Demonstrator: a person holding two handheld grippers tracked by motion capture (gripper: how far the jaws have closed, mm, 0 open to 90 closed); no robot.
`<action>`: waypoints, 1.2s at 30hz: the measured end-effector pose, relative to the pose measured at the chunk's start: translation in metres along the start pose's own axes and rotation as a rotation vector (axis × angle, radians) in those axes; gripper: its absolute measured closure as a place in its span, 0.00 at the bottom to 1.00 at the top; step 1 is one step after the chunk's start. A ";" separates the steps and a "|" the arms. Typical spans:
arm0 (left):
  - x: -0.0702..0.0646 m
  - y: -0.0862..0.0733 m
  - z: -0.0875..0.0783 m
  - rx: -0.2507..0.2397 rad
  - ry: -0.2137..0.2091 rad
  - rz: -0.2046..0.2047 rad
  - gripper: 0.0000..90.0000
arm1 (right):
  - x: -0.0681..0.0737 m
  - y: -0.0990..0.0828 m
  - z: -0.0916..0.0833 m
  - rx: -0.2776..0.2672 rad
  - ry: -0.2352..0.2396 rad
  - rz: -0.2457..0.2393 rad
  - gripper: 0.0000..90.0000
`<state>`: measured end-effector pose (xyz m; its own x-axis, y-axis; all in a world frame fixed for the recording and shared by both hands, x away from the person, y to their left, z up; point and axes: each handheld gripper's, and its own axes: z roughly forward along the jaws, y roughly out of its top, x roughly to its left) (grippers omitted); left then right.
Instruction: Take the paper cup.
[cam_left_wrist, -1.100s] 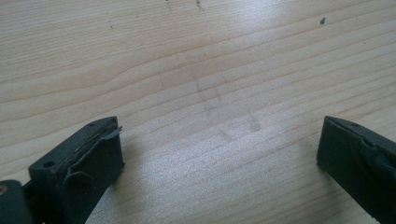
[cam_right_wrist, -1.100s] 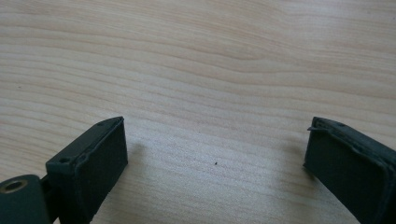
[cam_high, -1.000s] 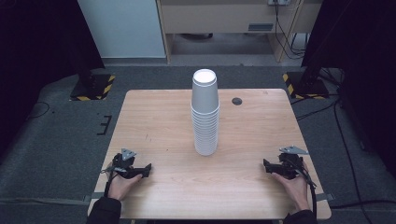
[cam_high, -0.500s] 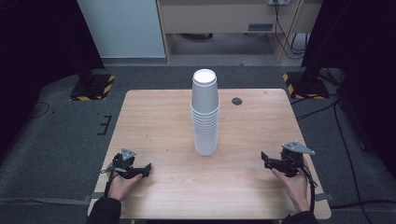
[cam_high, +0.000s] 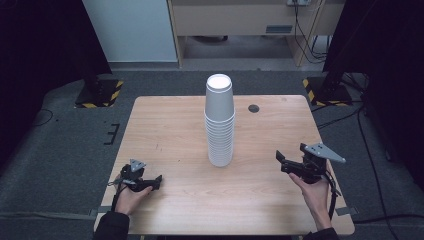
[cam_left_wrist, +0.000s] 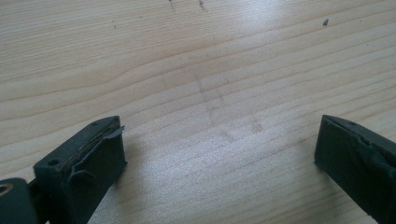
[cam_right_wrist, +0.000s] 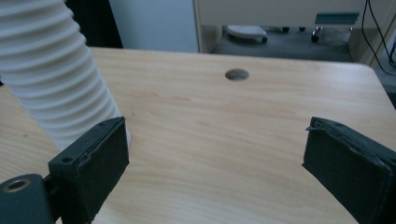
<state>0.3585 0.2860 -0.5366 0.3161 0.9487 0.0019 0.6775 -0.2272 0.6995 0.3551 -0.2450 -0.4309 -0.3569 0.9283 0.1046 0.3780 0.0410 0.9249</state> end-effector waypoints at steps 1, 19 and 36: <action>0.000 0.000 0.000 0.000 -0.001 0.000 0.01 | 0.002 0.004 -0.001 -0.017 0.002 0.002 0.07; 0.000 0.000 0.000 0.000 -0.001 0.001 0.01 | 0.039 0.062 -0.003 -0.126 0.114 -0.044 0.07; 0.000 0.000 0.000 0.001 -0.001 0.001 0.01 | 0.067 0.110 0.010 -0.201 0.179 -0.033 0.07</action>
<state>0.3586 0.2860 -0.5366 0.3176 0.9482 0.0021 0.6774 -0.2285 0.6992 0.3811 -0.1743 -0.3255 -0.5183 0.8467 0.1200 0.1928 -0.0210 0.9810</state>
